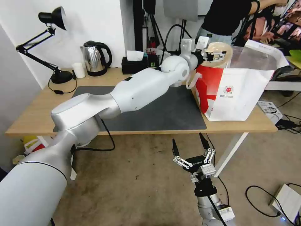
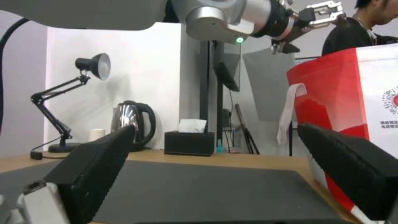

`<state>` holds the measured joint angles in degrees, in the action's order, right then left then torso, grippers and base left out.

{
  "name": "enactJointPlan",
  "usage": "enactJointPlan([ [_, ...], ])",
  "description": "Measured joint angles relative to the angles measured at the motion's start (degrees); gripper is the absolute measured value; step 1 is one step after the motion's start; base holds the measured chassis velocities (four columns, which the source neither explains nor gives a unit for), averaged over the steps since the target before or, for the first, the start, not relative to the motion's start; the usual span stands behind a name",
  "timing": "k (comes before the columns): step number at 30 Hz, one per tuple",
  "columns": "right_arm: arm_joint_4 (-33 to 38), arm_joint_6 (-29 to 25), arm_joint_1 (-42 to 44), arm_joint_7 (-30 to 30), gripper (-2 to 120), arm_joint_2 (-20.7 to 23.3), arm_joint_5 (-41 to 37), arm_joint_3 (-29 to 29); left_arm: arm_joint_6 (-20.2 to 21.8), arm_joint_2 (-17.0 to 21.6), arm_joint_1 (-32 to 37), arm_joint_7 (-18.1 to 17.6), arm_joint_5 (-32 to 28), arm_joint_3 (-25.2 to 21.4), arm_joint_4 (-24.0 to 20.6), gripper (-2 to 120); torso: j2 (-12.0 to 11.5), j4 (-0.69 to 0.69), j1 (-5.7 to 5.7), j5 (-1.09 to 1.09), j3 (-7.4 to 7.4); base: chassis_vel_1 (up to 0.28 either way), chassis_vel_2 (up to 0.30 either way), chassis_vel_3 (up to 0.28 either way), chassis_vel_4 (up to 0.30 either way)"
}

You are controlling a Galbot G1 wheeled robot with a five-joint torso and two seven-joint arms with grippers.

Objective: Pick up the trash from the table and place it into the takeout bag.

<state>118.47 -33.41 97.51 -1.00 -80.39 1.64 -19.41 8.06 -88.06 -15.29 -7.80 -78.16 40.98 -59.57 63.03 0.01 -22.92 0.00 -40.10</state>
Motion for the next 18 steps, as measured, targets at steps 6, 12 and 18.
enactJointPlan([
  [6,0.0,0.0,-0.01,0.0,100,0.0,0.0,0.0,-0.02,-0.36,-1.16,-1.75,-2.96,-1.04,-0.96,100,0.0,0.0,0.0,0.0,0.0,0.0,0.0,0.0,0.0],
  [12,0.0,0.0,0.0,0.0,100,0.0,0.0,-0.01,-0.06,0.09,-3.85,-2.44,-4.14,-2.52,-1.85,100,0.0,-0.01,0.0,0.0,0.0,0.0,0.0,0.0,0.0],
  [18,0.0,0.0,0.0,0.0,100,0.0,0.0,0.0,-0.02,2.43,-6.07,-4.13,-6.44,-5.17,-4.53,100,0.0,0.0,0.0,-0.01,0.0,0.0,0.0,0.0,0.0],
])
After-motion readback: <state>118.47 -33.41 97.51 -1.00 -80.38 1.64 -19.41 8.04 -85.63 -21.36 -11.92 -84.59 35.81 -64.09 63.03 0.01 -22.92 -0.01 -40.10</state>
